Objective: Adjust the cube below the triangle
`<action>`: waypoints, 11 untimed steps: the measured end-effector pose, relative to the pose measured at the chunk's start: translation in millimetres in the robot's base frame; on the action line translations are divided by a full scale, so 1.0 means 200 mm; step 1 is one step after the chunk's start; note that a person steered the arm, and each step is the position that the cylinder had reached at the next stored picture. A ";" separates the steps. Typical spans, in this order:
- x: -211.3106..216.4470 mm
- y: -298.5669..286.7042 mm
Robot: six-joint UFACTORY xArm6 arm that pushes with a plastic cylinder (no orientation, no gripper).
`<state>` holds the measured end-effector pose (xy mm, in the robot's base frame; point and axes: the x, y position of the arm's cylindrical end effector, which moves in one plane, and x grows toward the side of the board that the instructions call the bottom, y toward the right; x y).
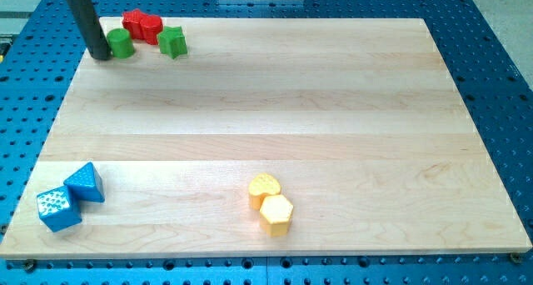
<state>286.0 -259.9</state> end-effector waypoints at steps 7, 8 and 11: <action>0.92 0.35; 1.29 0.34; 1.66 0.32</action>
